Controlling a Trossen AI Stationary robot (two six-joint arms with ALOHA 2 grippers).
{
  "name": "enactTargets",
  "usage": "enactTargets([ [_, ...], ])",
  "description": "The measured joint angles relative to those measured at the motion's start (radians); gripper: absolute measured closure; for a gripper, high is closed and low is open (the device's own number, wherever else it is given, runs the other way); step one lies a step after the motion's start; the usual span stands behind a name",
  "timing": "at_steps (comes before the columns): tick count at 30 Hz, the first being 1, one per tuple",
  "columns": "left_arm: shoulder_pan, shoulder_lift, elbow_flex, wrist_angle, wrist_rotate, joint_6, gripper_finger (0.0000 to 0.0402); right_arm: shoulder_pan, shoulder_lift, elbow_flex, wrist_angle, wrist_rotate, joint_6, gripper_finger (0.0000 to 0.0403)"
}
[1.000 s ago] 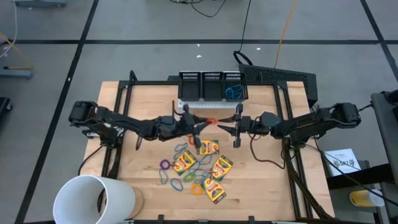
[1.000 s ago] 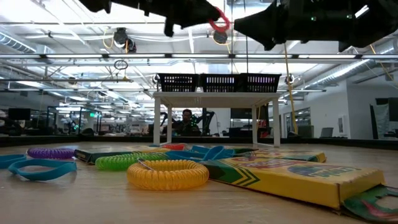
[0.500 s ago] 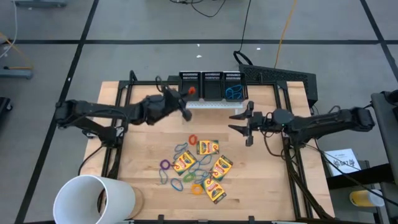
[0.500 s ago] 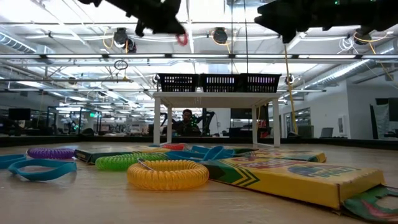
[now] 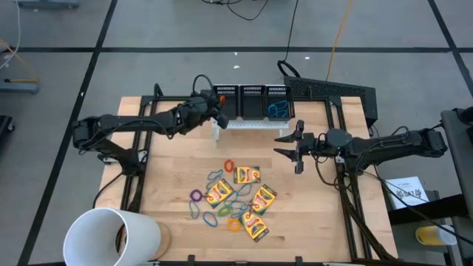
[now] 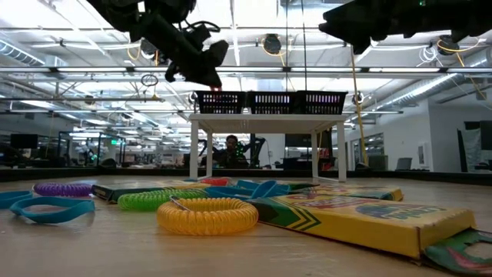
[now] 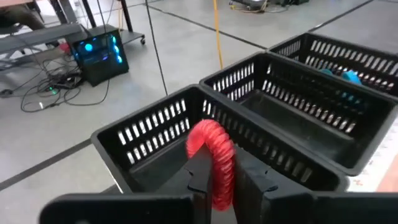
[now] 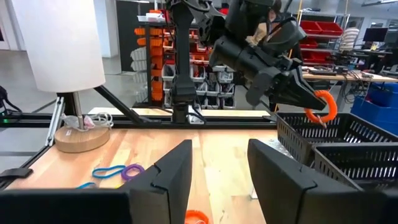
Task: Pick & Place Office Desk Supplies
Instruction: Put the orange spring keychain into the left black bin on the shelf
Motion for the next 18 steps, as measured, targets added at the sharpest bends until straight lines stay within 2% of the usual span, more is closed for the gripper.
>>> enactTargets([
  [11,-0.004,0.009,0.0,0.003,0.002,-0.039,0.0344,0.0,0.008,0.0,-0.002,0.0,-0.017,0.0261],
  [14,-0.004,0.009,0.0,0.003,0.002,-0.041,0.0321,0.0,0.008,0.0,-0.002,0.0,-0.018,0.0262],
  [18,-0.004,0.009,0.0,0.003,0.002,-0.042,0.0265,0.0,0.008,0.0,-0.002,0.0,-0.018,0.0262],
])
